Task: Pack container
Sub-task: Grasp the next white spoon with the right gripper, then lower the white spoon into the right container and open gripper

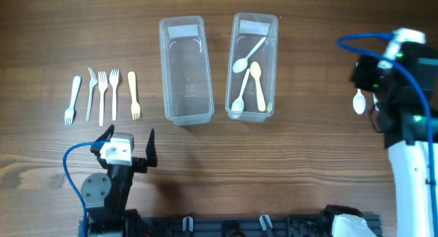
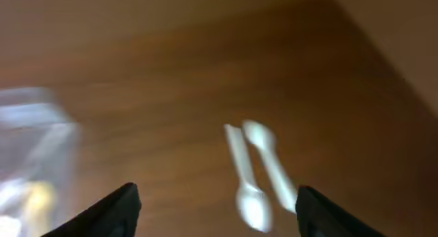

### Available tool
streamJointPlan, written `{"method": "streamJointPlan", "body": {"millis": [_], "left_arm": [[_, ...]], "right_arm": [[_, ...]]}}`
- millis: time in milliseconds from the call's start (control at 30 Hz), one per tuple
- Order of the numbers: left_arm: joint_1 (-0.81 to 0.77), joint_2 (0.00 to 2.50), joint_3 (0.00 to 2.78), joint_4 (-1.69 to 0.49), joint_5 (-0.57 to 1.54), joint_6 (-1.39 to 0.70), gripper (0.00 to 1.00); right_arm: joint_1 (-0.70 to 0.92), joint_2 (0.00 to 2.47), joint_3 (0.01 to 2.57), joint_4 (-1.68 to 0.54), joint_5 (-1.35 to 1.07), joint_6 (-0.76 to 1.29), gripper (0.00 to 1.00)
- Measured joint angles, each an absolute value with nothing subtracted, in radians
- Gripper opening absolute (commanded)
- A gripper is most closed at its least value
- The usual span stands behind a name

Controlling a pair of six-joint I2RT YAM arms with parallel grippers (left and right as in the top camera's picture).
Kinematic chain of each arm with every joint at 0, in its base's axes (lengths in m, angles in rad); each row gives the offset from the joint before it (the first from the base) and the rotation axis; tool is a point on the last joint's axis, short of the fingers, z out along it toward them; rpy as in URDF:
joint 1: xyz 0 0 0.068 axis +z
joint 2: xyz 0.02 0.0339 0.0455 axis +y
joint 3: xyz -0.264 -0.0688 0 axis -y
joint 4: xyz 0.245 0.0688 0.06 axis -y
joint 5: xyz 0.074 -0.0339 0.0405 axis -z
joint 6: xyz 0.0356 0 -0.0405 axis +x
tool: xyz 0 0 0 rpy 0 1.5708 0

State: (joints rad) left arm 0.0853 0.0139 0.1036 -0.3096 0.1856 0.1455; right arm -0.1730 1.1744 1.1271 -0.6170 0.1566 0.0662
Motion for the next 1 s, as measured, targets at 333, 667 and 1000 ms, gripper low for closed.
{"method": "streamJointPlan", "body": {"millis": [333,667,1000], "left_arm": [[0.085,0.014,0.104,-0.310,0.186,0.146,1.00],[0.085,0.014,0.104,-0.310,0.186,0.146,1.00],[0.085,0.014,0.104,-0.310,0.186,0.145,1.00]], "right_arm": [[-0.311,1.527,1.127,-0.576,0.085,-0.124,0.72],[-0.311,1.795,1.127,-0.465,0.044,-0.171,0.79],[-0.318,1.911,1.127,-0.374,0.028,-0.175,0.80]]}}
